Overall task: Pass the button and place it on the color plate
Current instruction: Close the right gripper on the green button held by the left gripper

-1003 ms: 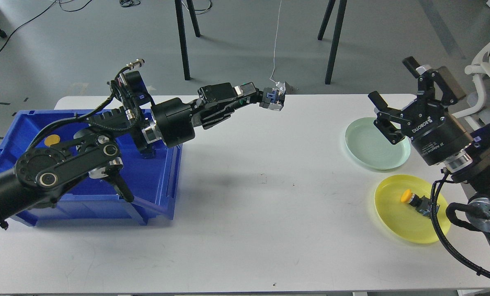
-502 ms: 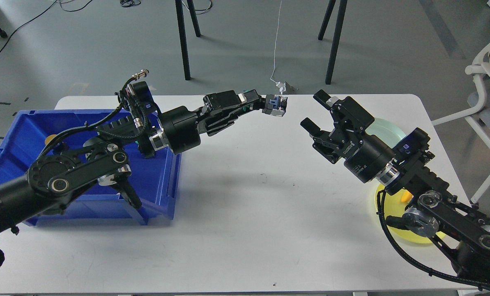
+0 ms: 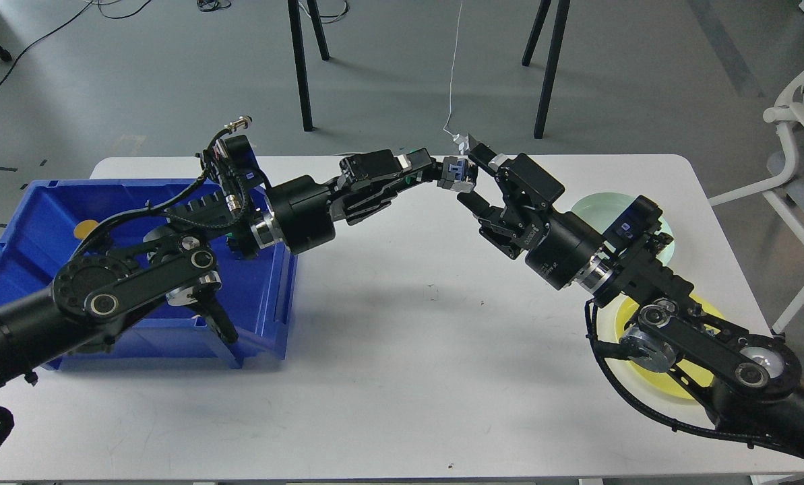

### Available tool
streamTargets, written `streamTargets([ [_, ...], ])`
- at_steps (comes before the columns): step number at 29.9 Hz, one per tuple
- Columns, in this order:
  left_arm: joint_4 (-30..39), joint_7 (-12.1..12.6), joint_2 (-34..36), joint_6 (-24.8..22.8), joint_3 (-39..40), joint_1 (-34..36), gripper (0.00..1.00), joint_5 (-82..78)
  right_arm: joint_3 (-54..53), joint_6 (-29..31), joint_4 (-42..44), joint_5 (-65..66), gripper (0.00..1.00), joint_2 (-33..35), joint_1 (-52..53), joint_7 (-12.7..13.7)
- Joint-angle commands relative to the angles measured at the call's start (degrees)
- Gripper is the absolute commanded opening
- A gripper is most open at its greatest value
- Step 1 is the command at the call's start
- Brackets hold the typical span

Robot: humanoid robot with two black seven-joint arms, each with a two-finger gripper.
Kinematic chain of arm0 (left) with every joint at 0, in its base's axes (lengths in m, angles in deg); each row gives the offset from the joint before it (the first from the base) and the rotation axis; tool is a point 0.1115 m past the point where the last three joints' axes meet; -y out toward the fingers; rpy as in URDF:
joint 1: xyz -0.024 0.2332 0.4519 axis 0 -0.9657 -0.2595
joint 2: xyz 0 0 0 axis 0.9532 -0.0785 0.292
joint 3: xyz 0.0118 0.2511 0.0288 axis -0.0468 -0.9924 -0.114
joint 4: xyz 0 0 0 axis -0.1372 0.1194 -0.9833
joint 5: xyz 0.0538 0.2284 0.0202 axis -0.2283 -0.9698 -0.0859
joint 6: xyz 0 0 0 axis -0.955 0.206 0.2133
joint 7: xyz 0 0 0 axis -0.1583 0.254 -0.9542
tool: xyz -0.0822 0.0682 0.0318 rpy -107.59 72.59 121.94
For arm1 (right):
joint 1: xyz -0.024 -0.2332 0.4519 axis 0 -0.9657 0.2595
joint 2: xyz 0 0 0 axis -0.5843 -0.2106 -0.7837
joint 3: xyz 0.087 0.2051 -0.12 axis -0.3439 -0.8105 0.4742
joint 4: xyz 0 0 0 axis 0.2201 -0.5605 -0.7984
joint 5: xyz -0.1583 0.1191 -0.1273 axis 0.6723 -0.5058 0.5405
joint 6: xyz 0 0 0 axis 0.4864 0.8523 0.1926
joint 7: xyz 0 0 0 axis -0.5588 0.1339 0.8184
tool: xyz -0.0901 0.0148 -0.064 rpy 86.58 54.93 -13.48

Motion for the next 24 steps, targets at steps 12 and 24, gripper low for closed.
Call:
streamTargets([
  [12,-0.63,0.01,0.00,-0.51,0.08,-0.09,0.23,0.00,0.22,0.03,-0.06,0.08,0.78,-0.91,0.02,0.00],
  [24,-0.63,0.01,0.00,-0.51,0.08,-0.09,0.23,1.06,0.92,0.03,-0.42,0.08,0.48,-1.61,0.29,0.00],
])
